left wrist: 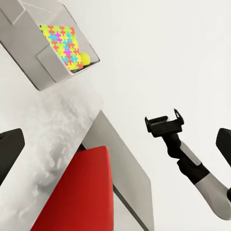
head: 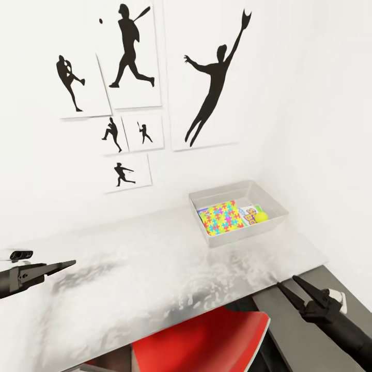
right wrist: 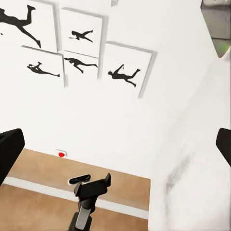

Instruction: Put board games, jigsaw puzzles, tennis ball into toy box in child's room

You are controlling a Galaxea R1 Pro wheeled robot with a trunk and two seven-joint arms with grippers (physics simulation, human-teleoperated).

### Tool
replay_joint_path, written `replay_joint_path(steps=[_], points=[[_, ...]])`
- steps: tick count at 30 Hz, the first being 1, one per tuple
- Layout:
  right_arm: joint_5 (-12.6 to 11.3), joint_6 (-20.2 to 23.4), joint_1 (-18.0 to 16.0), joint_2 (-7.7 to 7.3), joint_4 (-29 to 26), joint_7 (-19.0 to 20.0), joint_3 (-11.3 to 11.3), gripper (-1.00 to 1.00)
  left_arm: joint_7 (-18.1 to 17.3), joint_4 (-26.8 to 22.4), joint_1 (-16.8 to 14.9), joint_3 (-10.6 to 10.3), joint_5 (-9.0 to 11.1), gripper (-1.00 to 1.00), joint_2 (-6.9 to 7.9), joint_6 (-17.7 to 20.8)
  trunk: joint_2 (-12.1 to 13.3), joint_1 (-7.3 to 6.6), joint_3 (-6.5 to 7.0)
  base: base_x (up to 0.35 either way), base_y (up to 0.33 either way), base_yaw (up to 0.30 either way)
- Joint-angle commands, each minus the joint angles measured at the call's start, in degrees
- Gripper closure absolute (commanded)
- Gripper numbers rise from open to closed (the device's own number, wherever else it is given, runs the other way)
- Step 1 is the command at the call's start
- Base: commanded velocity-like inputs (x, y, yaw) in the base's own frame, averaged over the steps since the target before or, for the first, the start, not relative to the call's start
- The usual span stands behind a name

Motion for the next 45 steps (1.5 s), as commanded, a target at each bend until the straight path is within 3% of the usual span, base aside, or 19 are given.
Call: replay_joint_path(steps=[1, 20, 45], points=[[0.34, 0.19, 0.01, 0.11, 0.01, 0.2, -0.17, -1.0, -0.22, -0.01, -0.04, -0.02, -0.06, -1.0, 0.02, 0.61, -0.1, 0.04, 0.0, 0.0, 0.0, -0.056], [1.2, -0.87, 0.03, 0.43, 0.48, 0.53, -0.43, -1.0, -0.22, -0.27, 0.01, -0.16, -0.04, -1.0, 0.02, 0.6, -0.1, 0.04, 1.76, -0.008, 0.0, -0.069], [1.2, -2.28, 0.03, 0.42, 0.51, 0.54, -0.44, -1.0, -0.22, -0.28, 0.02, -0.16, -0.05, -1.0, 0.02, 0.6, -0.1, 0.04, 4.07, -0.118, 0.011, -0.117]])
